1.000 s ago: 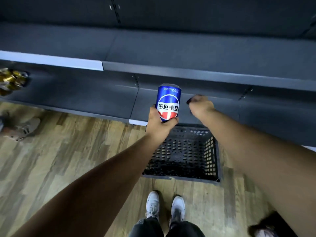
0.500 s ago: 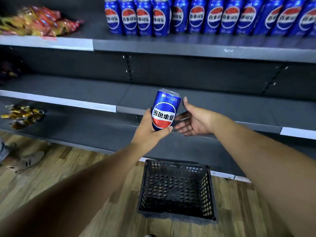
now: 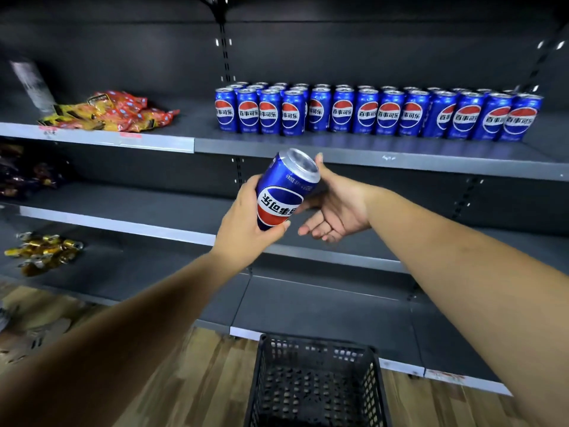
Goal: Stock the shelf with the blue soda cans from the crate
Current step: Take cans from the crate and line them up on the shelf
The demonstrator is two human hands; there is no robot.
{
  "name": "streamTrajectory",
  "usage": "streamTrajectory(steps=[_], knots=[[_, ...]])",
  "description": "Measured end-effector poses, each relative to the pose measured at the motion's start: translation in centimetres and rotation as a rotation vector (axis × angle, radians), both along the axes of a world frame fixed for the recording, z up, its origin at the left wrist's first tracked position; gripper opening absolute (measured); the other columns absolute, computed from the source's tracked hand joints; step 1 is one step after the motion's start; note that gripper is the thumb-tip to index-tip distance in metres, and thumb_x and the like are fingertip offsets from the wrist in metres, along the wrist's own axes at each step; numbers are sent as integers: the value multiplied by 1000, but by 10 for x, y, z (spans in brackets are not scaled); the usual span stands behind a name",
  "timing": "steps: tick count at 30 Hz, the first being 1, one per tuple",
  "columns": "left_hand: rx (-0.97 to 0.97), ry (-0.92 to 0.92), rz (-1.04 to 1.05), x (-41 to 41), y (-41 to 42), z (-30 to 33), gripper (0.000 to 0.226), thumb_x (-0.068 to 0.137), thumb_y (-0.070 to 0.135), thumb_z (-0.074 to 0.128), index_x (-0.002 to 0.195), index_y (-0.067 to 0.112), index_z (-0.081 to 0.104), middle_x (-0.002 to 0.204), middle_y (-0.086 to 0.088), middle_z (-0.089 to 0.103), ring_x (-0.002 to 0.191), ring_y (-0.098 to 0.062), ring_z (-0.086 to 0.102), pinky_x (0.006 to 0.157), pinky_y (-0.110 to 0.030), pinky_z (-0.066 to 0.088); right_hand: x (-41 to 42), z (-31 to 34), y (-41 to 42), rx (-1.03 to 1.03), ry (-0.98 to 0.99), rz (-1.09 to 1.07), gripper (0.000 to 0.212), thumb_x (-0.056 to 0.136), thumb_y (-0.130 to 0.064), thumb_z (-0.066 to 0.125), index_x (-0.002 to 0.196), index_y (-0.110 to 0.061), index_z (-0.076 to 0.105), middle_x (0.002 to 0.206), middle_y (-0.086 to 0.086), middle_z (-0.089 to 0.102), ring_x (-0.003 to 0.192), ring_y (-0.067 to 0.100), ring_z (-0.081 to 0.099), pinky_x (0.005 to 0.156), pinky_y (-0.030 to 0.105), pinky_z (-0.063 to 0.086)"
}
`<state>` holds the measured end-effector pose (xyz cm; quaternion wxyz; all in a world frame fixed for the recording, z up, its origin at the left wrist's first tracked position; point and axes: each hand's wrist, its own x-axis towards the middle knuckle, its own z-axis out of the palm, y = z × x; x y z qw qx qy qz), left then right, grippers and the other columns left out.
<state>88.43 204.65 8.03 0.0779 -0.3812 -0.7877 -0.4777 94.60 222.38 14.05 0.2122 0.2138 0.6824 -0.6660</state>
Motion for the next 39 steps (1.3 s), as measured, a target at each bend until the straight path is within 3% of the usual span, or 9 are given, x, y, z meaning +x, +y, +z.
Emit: streamTrajectory(steps=[4, 9, 16, 21, 26, 29, 31, 36, 39], knots=[[-86, 215, 28, -13, -6, 13, 79, 71, 17, 79, 138, 11, 36, 132, -3, 49, 115, -20, 52, 86, -24, 40, 1, 15, -11, -95, 81, -43, 108, 66, -90, -2, 99, -7, 58, 68, 13, 69, 45, 16, 59, 45, 14, 43], [-160, 393, -1, -21, -9, 13, 79, 67, 13, 81, 134, 0, 40, 133, -13, 50, 115, -32, 53, 91, -34, 42, 2, 24, -18, -69, 73, -47, 110, 68, -90, 3, 96, 0, 60, 69, 15, 68, 41, 14, 57, 40, 14, 44], [-163, 522, -47, -37, -2, 23, 82, 64, 6, 80, 132, 14, 34, 131, -15, 50, 117, -29, 50, 97, -36, 44, 8, 29, -24, -84, 89, -96, 72, 85, -68, 34, 97, -1, 57, 66, 19, 65, 38, 15, 52, 38, 16, 44], [-115, 213, 88, -43, 13, 33, 100, 70, 4, 79, 149, 11, 17, 149, -8, 32, 136, -24, 31, 106, -33, 32, 6, 23, -26, -146, 232, -103, 54, 88, -57, 39, 95, -6, 56, 70, 20, 65, 45, 20, 56, 45, 19, 47], [-85, -139, 129, -54, 34, 37, 99, 75, 7, 71, 151, 13, 8, 147, -11, 33, 134, -26, 35, 108, -34, 32, 4, 10, -22, -57, 332, -143, 39, 92, -46, 40, 95, -11, 57, 75, 13, 66, 50, 22, 63, 49, 21, 49], [-92, -504, -18, -54, 35, 42, 74, 70, -4, 65, 135, 15, 36, 115, -5, 60, 107, -24, 54, 90, -35, 47, 5, 4, -17, -39, 360, -147, 33, 92, -41, 41, 94, -12, 58, 71, 10, 68, 53, 23, 65, 51, 22, 48], [-109, -674, -163, -48, 31, 43, 63, 70, -16, 58, 123, 18, 48, 89, 0, 64, 89, -20, 56, 81, -33, 42, 7, 1, -12, -26, 366, -149, 31, 91, -40, 43, 95, -14, 58, 73, 9, 69, 57, 24, 66, 53, 23, 48], [-37, -985, -457, -47, 18, 41, 97, 55, -4, 65, 140, 30, 33, 108, -2, 65, 101, -19, 59, 80, -38, 46, 8, -9, -4, 4, 434, -189, 20, 91, -34, 47, 100, -19, 57, 80, 7, 69, 63, 24, 66, 58, 25, 47], [-63, -1026, -504, -48, 16, 41, 128, 40, 13, 88, 148, 28, 21, 118, -4, 63, 107, -20, 61, 81, -43, 48, 8, -13, 1, -27, 503, -187, 31, 78, -31, 62, 108, -28, 55, 87, 4, 70, 71, 26, 66, 65, 29, 49]])
